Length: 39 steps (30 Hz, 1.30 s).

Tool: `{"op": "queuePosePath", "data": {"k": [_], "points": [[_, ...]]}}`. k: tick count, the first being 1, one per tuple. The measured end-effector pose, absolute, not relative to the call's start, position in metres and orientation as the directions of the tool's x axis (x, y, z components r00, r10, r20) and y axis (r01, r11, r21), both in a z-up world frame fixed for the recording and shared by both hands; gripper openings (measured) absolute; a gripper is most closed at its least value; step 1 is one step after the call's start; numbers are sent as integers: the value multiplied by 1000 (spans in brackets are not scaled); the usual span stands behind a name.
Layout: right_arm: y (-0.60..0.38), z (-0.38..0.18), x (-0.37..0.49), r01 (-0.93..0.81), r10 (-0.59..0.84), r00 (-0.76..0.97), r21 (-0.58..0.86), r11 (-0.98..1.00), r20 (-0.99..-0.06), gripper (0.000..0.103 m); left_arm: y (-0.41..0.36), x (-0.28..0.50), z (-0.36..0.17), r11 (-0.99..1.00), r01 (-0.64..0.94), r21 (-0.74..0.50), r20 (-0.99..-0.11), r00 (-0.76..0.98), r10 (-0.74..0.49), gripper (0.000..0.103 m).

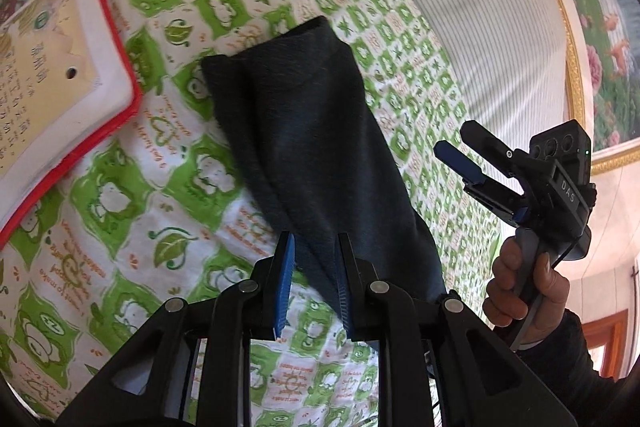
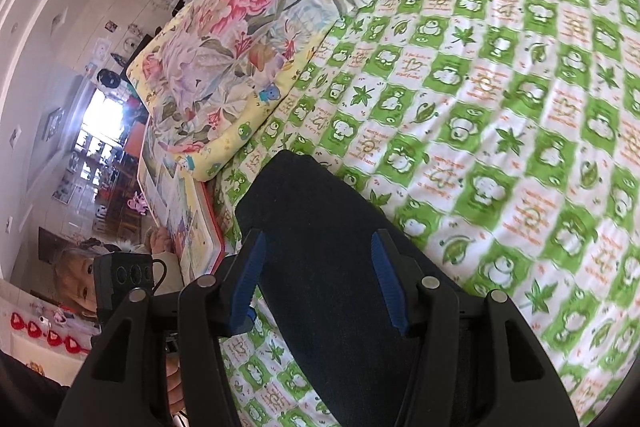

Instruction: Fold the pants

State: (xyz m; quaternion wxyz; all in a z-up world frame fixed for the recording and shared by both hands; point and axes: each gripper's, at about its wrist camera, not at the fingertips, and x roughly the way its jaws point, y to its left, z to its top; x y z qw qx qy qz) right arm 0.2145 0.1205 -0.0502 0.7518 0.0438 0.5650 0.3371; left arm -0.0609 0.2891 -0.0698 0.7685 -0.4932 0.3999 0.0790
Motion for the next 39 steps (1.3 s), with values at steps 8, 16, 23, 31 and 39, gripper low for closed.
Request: {"op": "queuePosePath", "data": {"k": [8, 16, 23, 31, 39], "points": [[138, -59, 226, -491, 551, 86, 446, 748, -830, 57, 298, -68, -71, 472, -550, -689, -702, 668, -247, 26], [156, -67, 232, -540, 522, 36, 423, 727, -852, 61, 301, -65, -73, 439, -579, -687, -710, 664, -235, 30], [171, -70, 242, -576, 507, 23, 403, 711, -862, 63, 306, -61, -77, 383, -620, -685, -718, 664, -209, 45], [194, -85, 257, -648, 458, -16, 358, 672, -889, 63, 315, -64, -84, 334, -634, -698, -710, 674, -204, 45], [216, -105, 269, -688, 405, -85, 348, 637, -910, 63, 323, -64, -87, 314, -640, -701, -708, 677, -201, 45]]}}
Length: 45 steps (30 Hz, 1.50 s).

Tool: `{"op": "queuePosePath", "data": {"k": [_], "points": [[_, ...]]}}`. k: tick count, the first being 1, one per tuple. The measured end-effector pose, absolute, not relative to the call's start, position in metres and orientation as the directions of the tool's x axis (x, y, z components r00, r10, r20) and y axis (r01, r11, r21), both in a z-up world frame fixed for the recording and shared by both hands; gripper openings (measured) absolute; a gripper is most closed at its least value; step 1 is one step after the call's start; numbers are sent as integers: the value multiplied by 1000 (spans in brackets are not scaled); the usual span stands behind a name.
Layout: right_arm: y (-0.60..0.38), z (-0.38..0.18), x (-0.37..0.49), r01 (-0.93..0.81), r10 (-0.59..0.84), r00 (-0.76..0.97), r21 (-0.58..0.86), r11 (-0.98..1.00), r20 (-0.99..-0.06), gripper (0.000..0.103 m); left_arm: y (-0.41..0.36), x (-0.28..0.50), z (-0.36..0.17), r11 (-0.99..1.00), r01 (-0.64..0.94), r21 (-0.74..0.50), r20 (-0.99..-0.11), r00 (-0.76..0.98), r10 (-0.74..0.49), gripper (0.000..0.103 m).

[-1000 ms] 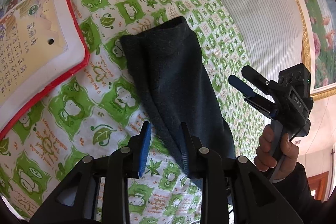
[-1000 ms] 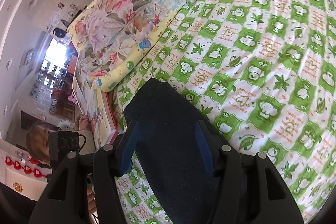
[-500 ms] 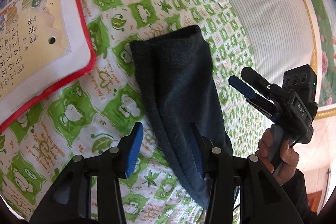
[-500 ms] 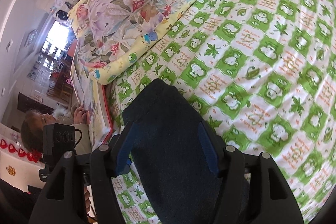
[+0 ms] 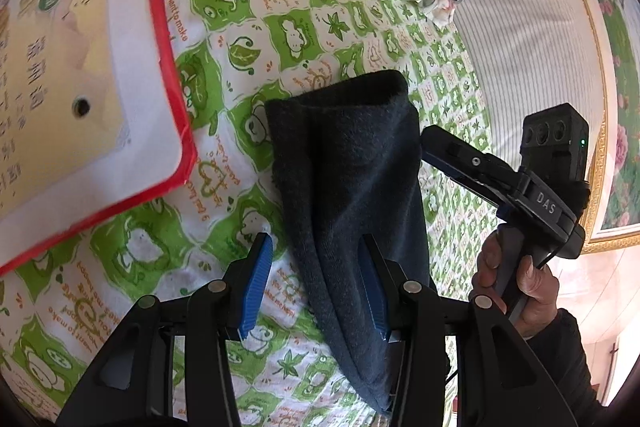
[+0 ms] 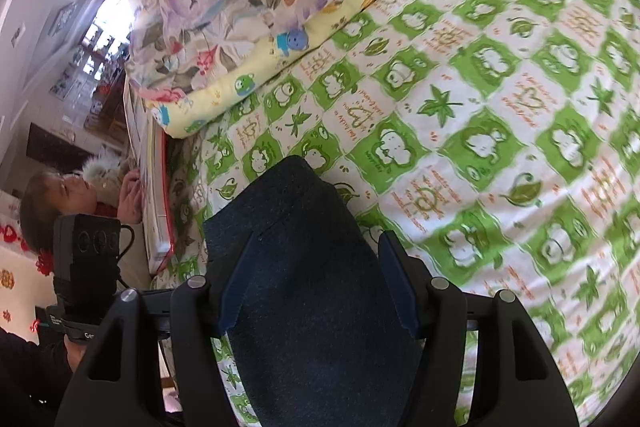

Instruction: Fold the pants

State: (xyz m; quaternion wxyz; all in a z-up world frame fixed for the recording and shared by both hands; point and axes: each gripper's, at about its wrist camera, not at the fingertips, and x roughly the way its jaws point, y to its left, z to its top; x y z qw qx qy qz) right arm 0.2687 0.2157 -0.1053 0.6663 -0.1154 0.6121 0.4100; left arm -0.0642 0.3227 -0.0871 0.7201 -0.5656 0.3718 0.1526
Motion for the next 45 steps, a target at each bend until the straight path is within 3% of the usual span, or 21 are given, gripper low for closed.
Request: {"op": "queuePosePath", "data": {"k": [13, 33, 34, 35, 36, 38, 45], "points": [[248, -139, 266, -775, 307, -213, 352, 525, -928, 70, 334, -60, -97, 288, -656, -698, -712, 676, -189, 45], [249, -142, 293, -683, 406, -229, 443, 580, -885, 69, 338, -35, -95, 300, -656, -693, -715, 677, -172, 43], [249, -143, 293, -681, 404, -228, 442, 584, -886, 68, 338, -33, -95, 311, -655, -689, -717, 677, -165, 37], [249, -144, 293, -681, 401, -226, 438, 586, -888, 54, 337, -31, -94, 320, -653, -686, -719, 675, -164, 28], [249, -145, 292, -681, 395, -225, 433, 590, -891, 42, 337, -29, -94, 328, -651, -684, -720, 674, -165, 25], [249, -142, 289, -699, 367, -183, 383, 604, -912, 31, 336, -28, -92, 336, -639, -692, -712, 681, -172, 21], [240, -117, 277, -709, 434, -140, 396, 583, -890, 24, 330, -23, -71, 375, -598, -709, -686, 708, -167, 17]]}}
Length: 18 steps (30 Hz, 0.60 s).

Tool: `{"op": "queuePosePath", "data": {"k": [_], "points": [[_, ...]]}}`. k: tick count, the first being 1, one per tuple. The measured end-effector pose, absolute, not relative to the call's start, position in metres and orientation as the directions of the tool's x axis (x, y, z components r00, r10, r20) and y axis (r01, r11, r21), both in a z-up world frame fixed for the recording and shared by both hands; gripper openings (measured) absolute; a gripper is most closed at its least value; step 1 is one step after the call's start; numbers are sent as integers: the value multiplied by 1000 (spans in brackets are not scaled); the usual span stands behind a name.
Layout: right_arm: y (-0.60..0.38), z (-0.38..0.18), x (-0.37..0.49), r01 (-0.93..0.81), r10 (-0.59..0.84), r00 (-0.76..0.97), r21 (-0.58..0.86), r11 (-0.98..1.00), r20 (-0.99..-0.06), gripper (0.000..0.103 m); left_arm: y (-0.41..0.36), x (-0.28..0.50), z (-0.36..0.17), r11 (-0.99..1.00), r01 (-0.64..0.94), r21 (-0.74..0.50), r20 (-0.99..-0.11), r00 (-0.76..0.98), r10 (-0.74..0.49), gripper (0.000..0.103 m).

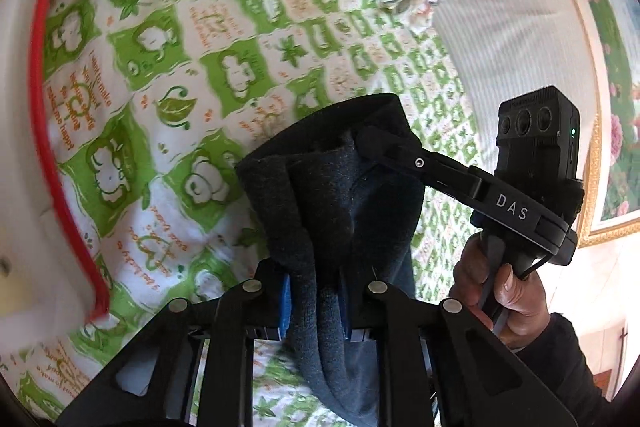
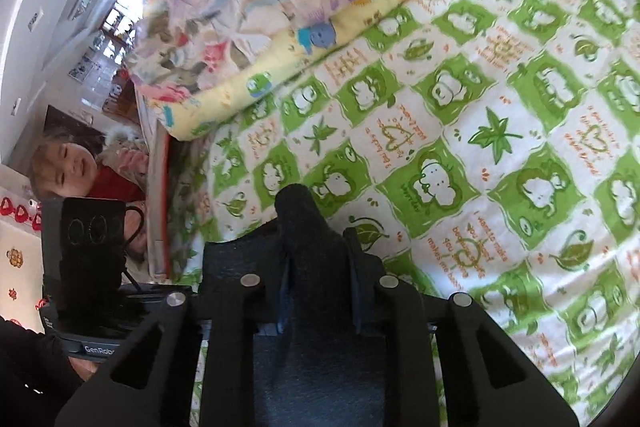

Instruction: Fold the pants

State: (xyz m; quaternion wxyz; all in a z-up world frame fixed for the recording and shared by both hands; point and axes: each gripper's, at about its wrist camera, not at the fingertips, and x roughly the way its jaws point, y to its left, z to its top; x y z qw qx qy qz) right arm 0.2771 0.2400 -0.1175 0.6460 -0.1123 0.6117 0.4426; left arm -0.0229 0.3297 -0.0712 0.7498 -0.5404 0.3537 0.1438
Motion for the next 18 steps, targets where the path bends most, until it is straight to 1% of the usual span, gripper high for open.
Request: {"op": "queuePosePath", "data": {"k": [8, 18], "points": [[217, -77, 266, -695, 530, -79, 428, 578, -844, 24, 314, -15, -39, 412, -554, -723, -656, 738, -159, 16], [188, -42, 245, -690, 605, -39, 460, 560, -795, 24, 290, -14, -15, 447, -513, -733, -632, 757, -167, 15]]}}
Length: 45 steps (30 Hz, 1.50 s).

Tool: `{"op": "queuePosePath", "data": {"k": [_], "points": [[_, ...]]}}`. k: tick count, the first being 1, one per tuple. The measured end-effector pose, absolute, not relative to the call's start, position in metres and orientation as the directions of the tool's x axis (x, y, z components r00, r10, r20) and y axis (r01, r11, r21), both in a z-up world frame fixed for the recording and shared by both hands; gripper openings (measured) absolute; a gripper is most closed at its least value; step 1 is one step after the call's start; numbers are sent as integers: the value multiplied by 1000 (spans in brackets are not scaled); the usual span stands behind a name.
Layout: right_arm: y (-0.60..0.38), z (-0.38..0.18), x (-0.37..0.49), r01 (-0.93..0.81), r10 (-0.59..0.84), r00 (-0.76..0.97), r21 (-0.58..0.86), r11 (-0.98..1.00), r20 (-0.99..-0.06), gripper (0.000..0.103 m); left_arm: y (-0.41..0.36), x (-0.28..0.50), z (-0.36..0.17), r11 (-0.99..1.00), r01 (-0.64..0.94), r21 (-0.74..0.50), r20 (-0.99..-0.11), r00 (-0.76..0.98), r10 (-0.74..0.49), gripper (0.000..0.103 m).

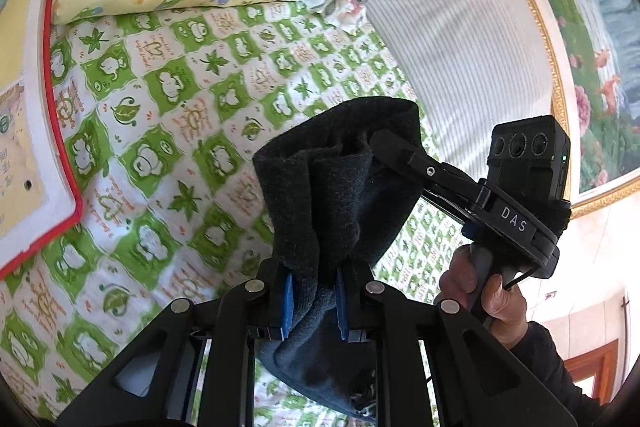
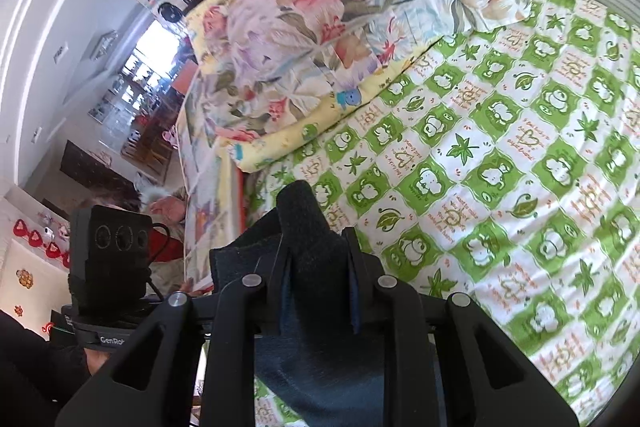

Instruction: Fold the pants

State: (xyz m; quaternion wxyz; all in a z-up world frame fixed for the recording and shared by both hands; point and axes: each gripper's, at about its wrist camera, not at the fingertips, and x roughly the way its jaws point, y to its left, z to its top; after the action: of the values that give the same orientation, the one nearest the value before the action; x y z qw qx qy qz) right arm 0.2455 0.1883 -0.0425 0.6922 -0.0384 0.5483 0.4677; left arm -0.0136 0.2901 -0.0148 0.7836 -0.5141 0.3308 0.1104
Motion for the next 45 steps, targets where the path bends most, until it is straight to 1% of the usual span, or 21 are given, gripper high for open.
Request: {"op": "queuePosePath", "data": {"k": [11, 19, 36, 45], "points": [[142, -8, 226, -670, 648, -5, 484, 563, -761, 24, 254, -10, 6, 490, -453, -745, -603, 771, -205, 15], [94, 5, 211, -620, 661, 33, 503, 602, -750, 24, 220, 3, 12, 520, -421, -743, -603, 758, -249, 15], [17, 18, 173, -547, 670, 136, 509, 665, -730, 24, 157, 23, 21, 601, -374, -706, -633, 714, -299, 15], [-29, 12, 153, -490, 681, 185, 534, 689, -709, 24, 119, 33, 18, 658, -352, -665, -671, 668, -321, 15]]}}
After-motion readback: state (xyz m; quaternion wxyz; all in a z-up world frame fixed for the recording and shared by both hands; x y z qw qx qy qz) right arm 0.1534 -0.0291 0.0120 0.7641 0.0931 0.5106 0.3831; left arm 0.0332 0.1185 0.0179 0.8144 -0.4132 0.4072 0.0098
